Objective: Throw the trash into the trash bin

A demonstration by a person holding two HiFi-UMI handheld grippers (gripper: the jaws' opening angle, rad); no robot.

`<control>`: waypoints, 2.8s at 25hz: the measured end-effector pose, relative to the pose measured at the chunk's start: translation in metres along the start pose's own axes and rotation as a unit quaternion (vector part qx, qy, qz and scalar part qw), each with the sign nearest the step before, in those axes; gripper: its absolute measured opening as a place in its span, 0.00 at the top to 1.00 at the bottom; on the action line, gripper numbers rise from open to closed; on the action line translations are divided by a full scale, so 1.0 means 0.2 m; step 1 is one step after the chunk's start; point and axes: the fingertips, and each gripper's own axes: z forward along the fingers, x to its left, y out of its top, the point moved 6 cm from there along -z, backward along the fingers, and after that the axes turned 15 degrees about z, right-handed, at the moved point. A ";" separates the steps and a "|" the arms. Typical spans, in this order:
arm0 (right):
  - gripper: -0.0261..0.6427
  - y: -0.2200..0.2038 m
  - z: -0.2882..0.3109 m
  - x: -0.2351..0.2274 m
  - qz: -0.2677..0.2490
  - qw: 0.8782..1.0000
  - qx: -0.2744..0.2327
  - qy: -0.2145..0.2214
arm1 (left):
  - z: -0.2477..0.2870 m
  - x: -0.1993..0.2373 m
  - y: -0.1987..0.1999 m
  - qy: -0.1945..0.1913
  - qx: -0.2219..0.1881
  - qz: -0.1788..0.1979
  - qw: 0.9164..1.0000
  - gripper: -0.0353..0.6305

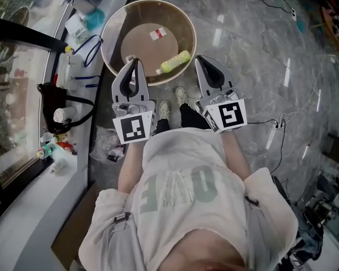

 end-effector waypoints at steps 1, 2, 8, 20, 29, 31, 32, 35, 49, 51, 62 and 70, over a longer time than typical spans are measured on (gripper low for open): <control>0.94 0.00 0.04 -0.03 0.001 1.000 0.001 0.005 | 0.03 0.01 -0.02 0.002 0.004 0.007 1.000 0.93; 0.94 0.00 0.08 -0.05 0.001 1.000 0.001 0.012 | 0.06 0.01 -0.03 0.005 0.007 0.016 1.000 0.93; 0.94 0.05 0.29 -0.21 -0.006 0.998 0.003 0.068 | 0.27 0.01 -0.01 0.040 0.012 0.033 0.999 0.93; 0.94 0.04 0.44 -0.50 0.001 0.991 0.053 0.125 | 0.58 -0.11 -0.04 0.056 0.025 0.029 0.998 0.93; 0.52 -0.37 0.73 -0.46 -0.118 0.952 0.184 0.214 | 0.65 -0.08 -0.41 0.038 0.048 0.002 0.998 0.93; 0.50 -0.62 0.79 -0.49 -0.177 0.926 0.231 0.242 | 0.65 -0.08 -0.53 0.038 0.065 -0.011 0.997 0.93; 0.50 -0.75 0.80 -0.50 -0.202 0.907 0.263 0.259 | 0.64 -0.10 -0.59 0.039 0.076 -0.017 0.996 0.93; 0.50 -1.14 0.80 -0.57 -0.249 0.845 0.358 0.309 | 0.60 -0.14 -0.76 0.038 0.104 -0.025 0.994 0.93; 0.50 -2.28 0.79 -0.71 -0.395 0.631 0.534 0.402 | 0.46 -0.27 -1.33 0.043 0.172 -0.065 0.982 0.93; 0.50 -2.33 0.80 -0.71 -0.410 0.619 0.531 0.408 | 0.46 -0.28 -1.35 0.044 0.175 -0.064 0.981 0.93; 0.53 -2.39 0.78 -0.66 -0.405 0.587 0.588 0.381 | 0.39 -0.22 -1.32 0.044 0.174 -0.077 0.981 0.93; 0.53 -2.00 0.98 -0.50 -0.392 0.668 0.522 0.358 | 0.46 -0.07 -1.13 0.046 0.145 -0.056 0.987 0.93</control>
